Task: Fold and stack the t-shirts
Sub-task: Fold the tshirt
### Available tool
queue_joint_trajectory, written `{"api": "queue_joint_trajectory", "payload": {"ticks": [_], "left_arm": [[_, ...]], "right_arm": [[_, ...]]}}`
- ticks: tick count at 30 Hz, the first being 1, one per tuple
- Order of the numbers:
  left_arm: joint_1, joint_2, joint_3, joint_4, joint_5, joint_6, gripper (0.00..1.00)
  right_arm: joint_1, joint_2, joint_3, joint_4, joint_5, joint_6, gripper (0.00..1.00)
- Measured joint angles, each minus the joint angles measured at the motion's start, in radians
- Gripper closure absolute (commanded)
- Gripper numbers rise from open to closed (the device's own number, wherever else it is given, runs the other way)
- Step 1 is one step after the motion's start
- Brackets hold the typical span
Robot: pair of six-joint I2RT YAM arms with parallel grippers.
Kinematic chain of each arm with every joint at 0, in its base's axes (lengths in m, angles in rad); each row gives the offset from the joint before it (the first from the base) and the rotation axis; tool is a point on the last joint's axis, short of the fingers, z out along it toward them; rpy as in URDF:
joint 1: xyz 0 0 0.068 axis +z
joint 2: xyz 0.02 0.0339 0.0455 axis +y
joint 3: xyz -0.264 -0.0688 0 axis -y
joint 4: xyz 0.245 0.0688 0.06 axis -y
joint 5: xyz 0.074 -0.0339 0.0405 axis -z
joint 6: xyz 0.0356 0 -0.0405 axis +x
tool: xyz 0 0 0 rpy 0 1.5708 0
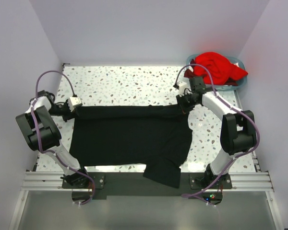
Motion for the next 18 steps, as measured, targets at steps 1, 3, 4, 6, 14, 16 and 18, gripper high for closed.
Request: {"api": "queue_joint_trajectory", "payload": {"ticks": [1, 3, 4, 6, 14, 16, 18], "left_arm": [[0.0, 0.0, 0.0, -0.005, -0.001, 0.001, 1.0], [0.0, 0.0, 0.001, -0.018, -0.005, 0.002, 1.0], [0.0, 0.0, 0.002, -0.025, -0.007, 0.005, 1.0], [0.0, 0.0, 0.004, -0.038, -0.012, 0.013, 1.0], [0.0, 0.0, 0.004, -0.047, -0.025, 0.02, 1.0], [-0.001, 0.0, 0.003, -0.047, -0.032, 0.024, 0.85], [-0.002, 0.0, 0.003, -0.048, -0.04, 0.03, 0.68]], "right_arm": [[0.0, 0.0, 0.005, -0.004, 0.0, -0.002, 1.0], [0.0, 0.0, 0.015, -0.013, 0.0, -0.009, 1.0], [0.0, 0.0, 0.019, -0.015, 0.0, -0.013, 1.0], [0.0, 0.0, 0.021, -0.018, 0.0, -0.019, 1.0], [0.01, 0.0, 0.018, -0.034, 0.0, -0.041, 1.0], [0.02, 0.001, 0.016, -0.04, 0.0, -0.045, 1.0], [0.031, 0.01, 0.017, -0.051, 0.0, -0.053, 0.82]]}}
